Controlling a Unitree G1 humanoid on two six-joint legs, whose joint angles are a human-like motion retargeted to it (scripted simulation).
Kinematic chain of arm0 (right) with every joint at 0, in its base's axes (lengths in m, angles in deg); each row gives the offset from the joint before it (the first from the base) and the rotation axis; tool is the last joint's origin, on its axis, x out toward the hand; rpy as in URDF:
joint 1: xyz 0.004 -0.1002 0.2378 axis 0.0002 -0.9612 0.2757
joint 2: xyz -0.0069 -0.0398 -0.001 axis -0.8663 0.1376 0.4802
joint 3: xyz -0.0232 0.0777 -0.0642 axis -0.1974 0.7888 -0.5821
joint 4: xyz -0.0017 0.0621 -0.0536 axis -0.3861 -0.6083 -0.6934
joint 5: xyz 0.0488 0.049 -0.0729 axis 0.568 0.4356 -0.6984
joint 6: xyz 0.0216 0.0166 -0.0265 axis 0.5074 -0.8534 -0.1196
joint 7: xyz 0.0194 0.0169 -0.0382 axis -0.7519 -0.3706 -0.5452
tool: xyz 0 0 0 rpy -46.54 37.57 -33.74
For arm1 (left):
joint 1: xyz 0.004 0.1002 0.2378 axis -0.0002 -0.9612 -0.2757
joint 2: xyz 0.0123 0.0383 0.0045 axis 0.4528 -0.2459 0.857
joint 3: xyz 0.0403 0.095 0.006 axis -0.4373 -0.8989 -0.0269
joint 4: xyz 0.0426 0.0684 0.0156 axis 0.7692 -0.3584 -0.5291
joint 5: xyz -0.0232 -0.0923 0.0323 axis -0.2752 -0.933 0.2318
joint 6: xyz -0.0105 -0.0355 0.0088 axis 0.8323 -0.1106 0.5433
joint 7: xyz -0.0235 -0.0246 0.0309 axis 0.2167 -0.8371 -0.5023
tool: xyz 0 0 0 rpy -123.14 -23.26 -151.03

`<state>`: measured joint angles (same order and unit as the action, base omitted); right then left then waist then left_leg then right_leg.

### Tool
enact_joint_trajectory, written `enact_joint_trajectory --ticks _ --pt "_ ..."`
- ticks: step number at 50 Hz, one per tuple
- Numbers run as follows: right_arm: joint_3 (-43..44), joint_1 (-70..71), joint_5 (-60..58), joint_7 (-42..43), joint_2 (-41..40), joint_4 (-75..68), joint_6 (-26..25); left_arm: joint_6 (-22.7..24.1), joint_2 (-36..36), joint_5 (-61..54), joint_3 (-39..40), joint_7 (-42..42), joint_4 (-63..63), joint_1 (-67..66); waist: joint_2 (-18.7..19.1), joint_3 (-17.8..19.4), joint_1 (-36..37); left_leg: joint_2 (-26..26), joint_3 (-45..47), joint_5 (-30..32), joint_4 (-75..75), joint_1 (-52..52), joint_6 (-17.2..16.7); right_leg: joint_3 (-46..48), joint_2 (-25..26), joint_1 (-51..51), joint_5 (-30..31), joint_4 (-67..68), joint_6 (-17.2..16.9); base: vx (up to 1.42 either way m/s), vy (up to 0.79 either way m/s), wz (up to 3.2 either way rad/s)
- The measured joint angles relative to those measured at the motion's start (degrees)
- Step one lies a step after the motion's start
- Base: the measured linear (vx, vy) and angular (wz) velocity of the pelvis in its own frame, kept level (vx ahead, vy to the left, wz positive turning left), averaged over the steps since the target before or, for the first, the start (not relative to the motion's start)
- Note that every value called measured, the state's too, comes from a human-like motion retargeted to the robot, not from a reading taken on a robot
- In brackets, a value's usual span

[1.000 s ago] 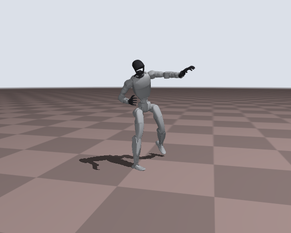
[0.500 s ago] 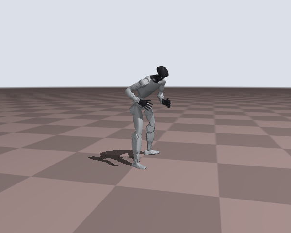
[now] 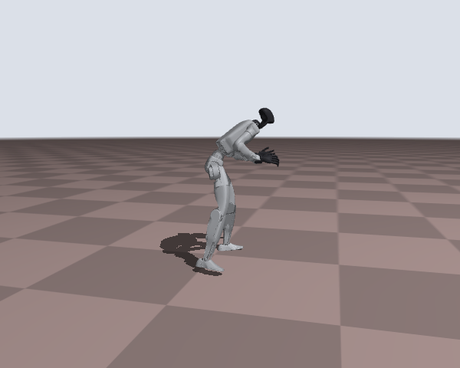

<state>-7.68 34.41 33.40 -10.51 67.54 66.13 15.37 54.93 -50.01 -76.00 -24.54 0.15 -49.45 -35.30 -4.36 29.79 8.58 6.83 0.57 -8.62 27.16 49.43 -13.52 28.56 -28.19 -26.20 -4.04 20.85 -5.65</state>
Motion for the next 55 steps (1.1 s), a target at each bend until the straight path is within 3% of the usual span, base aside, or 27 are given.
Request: enact_joint_trajectory --ticks 4,5,7,9,10,13,15,16,18,20,21,22,23,26,28,30,33,35,38,40,41,43,45,48,51,55 --pt "8.9 13.9 1.3 -1.0 7.3 1.5 0.1 0.9 2.7 -1.0 2.8 -2.1 0.8 -3.5 -2.6 0.0 4.8 -1.6 -5.3 -0.5 -4.1 -10.4 -0.8 -7.8 3.3 9.7 1.8 1.9 -1.5 0.34 -0.04 1.52" --pt "10.6 17.3 2.6 -0.9 10.2 1.2 -0.3 0.8 3.6 -1.4 3.4 -2.3 0.7 -4.4 -3.5 0.0 5.6 -2.1 -6.5 -0.7 -5.5 -13.0 0.1 -10.4 4.1 11.6 2.6 2.4 -1.8 0.30 -0.02 1.52" --pt "11.2 20.7 10.5 -0.2 16.8 0.1 0.7 0.3 4.7 -3.0 3.6 -2.0 -0.2 -6.0 -6.1 -0.8 6.8 -4.2 -8.1 -0.5 -7.7 -16.6 5.9 -15.0 4.2 14.2 4.7 3.5 -2.1 0.30 -0.02 1.53" --pt "10.6 21.1 21.5 0.3 24.5 -1.4 3.5 -0.1 6.0 -4.3 4.1 -3.2 -1.4 -7.6 -8.3 -2.3 7.5 -5.6 -10.6 0.0 -10.7 -19.9 7.4 -19.3 5.0 16.4 7.0 4.3 -3.5 0.30 -0.03 1.48" --pt "10.4 20.4 26.1 -0.6 28.6 -2.3 4.6 -0.5 6.9 -4.2 4.5 -4.1 -2.0 -8.5 -9.3 -3.3 7.7 -6.0 -12.0 0.1 -12.2 -21.3 7.5 -21.4 5.8 17.4 8.5 4.4 -4.3 0.29 -0.04 1.46" --pt "12.2 19.7 23.8 -6.4 46.7 -9.5 3.4 -0.6 9.6 -4.0 6.3 -8.0 -4.9 -11.2 -10.8 -5.5 7.3 -6.1 -16.4 1.2 -16.6 -25.1 4.5 -26.8 8.9 19.9 12.9 5.1 -7.0 0.24 -0.04 1.46" --pt "8.8 24.9 25.4 -5.7 59.2 -21.6 2.2 -0.3 10.6 -4.0 6.0 -9.3 -8.5 -11.9 -10.5 -6.8 7.0 -6.0 -19.2 2.0 -18.5 -26.7 2.6 -30.6 11.4 21.2 15.9 5.8 -9.1 0.14 -0.07 1.31" --pt "2.7 33.8 26.9 -5.3 62.1 -33.3 1.2 0.0 11.9 -4.6 5.7 -8.9 -11.1 -10.3 -10.0 -6.5 7.4 -4.1 -20.8 1.8 -18.8 -26.9 2.0 -31.9 14.5 21.6 18.0 5.3 -9.3 0.09 -0.17 0.96" --pt "-12.4 56.4 34.4 -8.3 61.4 -63.9 -1.5 0.2 13.6 -4.7 3.9 -9.0 -17.1 -9.6 -9.2 -8.4 8.0 -0.9 -23.7 1.3 -19.5 -27.4 1.2 -34.5 19.8 21.9 21.5 5.5 -9.3 0.09 -0.27 0.72" --pt "-12.1 67.4 53.4 -8.1 59.3 -87.6 -4.7 -1.5 14.2 -3.6 2.1 -9.5 -22.7 -8.9 -9.1 -10.0 9.5 1.3 -25.6 0.6 -20.4 -28.4 0.9 -36.8 23.5 22.4 23.6 6.3 -9.3 0.16 -0.32 0.72" --pt "-9.6 66.9 61.8 -3.2 59.9 -89.4 -1.5 -2.0 14.1 -1.9 2.6 -8.6 -24.1 -8.4 -9.1 -9.9 9.9 1.8 -26.4 0.3 -21.0 -29.0 0.7 -37.7 24.7 23.0 24.1 6.4 -9.3 0.21 -0.33 0.87" --pt "-7.2 64.9 66.5 -0.4 60.7 -89.3 1.2 -2.3 13.8 0.0 3.6 -7.9 -25.1 -8.3 -9.1 -9.6 9.9 2.1 -27.3 0.2 -21.8 -29.7 0.4 -38.5 25.7 23.7 24.6 6.3 -9.3 0.24 -0.30 1.09" --pt "-4.9 59.9 63.5 -1.6 61.4 -85.3 3.0 -2.4 13.4 2.0 5.7 -7.6 -25.1 -9.0 -9.4 -9.1 9.0 2.0 -28.3 0.4 -22.9 -30.3 0.1 -39.1 26.4 24.7 24.9 6.0 -9.3 0.24 -0.24 1.27" --pt "18.1 26.9 54.3 0.4 55.3 -57.5 5.0 -1.7 10.5 -1.7 12.4 -6.5 -23.5 -16.6 -10.3 -8.1 5.4 1.7 -32.0 1.7 -26.1 -32.6 -0.6 -41.1 28.5 28.3 26.4 3.9 -9.3 0.21 -0.13 1.28" --pt "31.3 7.9 46.1 -4.6 49.2 -39.4 4.1 -2.3 8.1 -4.0 15.0 -6.7 -23.8 -21.4 -10.1 -7.3 4.9 1.4 -33.3 1.9 -26.5 -34.0 0.2 -44.1 29.7 30.2 27.7 3.0 -9.3 0.16 -0.06 0.57" --pt "37.7 -0.9 31.7 -10.1 47.2 -31.2 2.2 -2.0 6.8 -3.2 17.8 -7.6 -25.3 -24.0 -10.4 -6.0 5.8 1.1 -33.3 1.2 -25.4 -34.8 0.7 -47.7 30.7 31.1 28.3 3.1 -9.3 0.12 -0.10 -0.03" --pt "38.3 -1.5 27.3 -9.2 52.3 -32.7 -0.5 -2.4 5.9 -3.6 20.1 -8.8 -27.1 -26.2 -9.8 -4.8 7.5 0.8 -32.4 -0.7 -21.3 -34.8 1.2 -52.3 31.9 32.4 28.7 2.7 -9.3 0.03 -0.07 -0.48" --pt "33.9 6.0 31.0 -8.9 59.7 -45.3 -2.5 -1.9 5.7 -4.1 19.6 -9.2 -28.3 -25.5 -9.5 -4.1 9.8 0.1 -30.4 -3.4 -16.2 -33.9 1.7 -54.1 31.7 32.6 28.1 3.3 -9.3 -0.07 -0.04 -0.98" --pt "13.2 32.5 35.0 -17.4 68.0 -75.4 -6.2 -1.9 9.3 -2.1 15.2 -8.3 -30.3 -20.5 -10.1 -4.5 13.7 1.5 -26.5 -4.6 -14.5 -33.3 1.4 -54.0 30.8 30.7 26.0 4.6 -9.3 -0.19 0.02 -1.20" --pt "1.0 46.8 39.6 -21.0 69.1 -86.9 -7.8 -2.1 11.2 -0.9 12.8 -7.1 -30.9 -17.3 -11.0 -5.7 14.8 2.5 -24.2 -3.5 -16.2 -32.9 0.9 -52.1 29.4 28.5 24.3 5.2 -9.3 -0.29 0.08 -1.06" --pt "-2.0 49.7 44.9 -18.8 70.1 -86.2 -6.9 -2.1 11.0 -1.3 12.7 -6.1 -30.6 -16.0 -10.6 -5.9 14.5 2.8 -23.3 -2.6 -17.3 -32.7 0.8 -50.9 28.3 27.5 23.0 5.3 -9.3 -0.34 0.17 -0.83" --pt "-3.7 55.6 54.0 -14.3 68.9 -81.9 -2.7 -0.8 8.5 -4.8 13.9 -4.7 -29.6 -15.1 -9.5 -6.9 12.5 3.2 -21.7 -0.9 -19.7 -32.2 0.1 -47.5 26.0 25.9 20.3 4.9 -9.3 -0.38 0.27 -0.64" --pt "-4.9 56.6 57.4 -9.0 68.7 -68.4 2.3 0.6 3.7 -10.1 16.7 -3.1 -27.6 -16.2 -7.0 -8.3 8.8 2.8 -20.0 1.3 -22.6 -31.2 -0.3 -42.8 22.7 24.1 18.2 3.9 -9.3 -0.37 0.40 -0.56" --pt "0.8 47.7 52.9 -5.9 65.9 -44.6 6.9 3.9 -4.5 -18.9 19.2 -1.1 -24.4 -18.7 -6.9 -8.9 4.5 -2.4 -15.5 4.4 -27.5 -31.6 2.0 -34.3 12.5 21.8 13.5 4.5 -9.2 -0.26 0.41 -0.51" --pt "17.1 25.4 44.9 -4.6 58.5 -19.6 8.2 4.8 -7.3 -24.0 20.8 -0.6 -21.3 -18.8 -7.3 -6.9 3.9 -3.1 -10.7 5.6 -31.1 -32.0 2.8 -21.4 6.5 19.5 7.8 6.4 -4.3 -0.21 0.09 -0.89" --pt "22.7 11.0 31.6 -8.5 45.3 3.2 7.9 5.3 -8.9 -27.9 21.9 -1.1 -16.0 -18.6 -5.9 -1.2 5.6 -2.0 -3.6 5.8 -32.2 -30.6 1.3 -2.5 1.3 18.4 0.9 5.3 0.0 -0.27 -0.02 -1.38"
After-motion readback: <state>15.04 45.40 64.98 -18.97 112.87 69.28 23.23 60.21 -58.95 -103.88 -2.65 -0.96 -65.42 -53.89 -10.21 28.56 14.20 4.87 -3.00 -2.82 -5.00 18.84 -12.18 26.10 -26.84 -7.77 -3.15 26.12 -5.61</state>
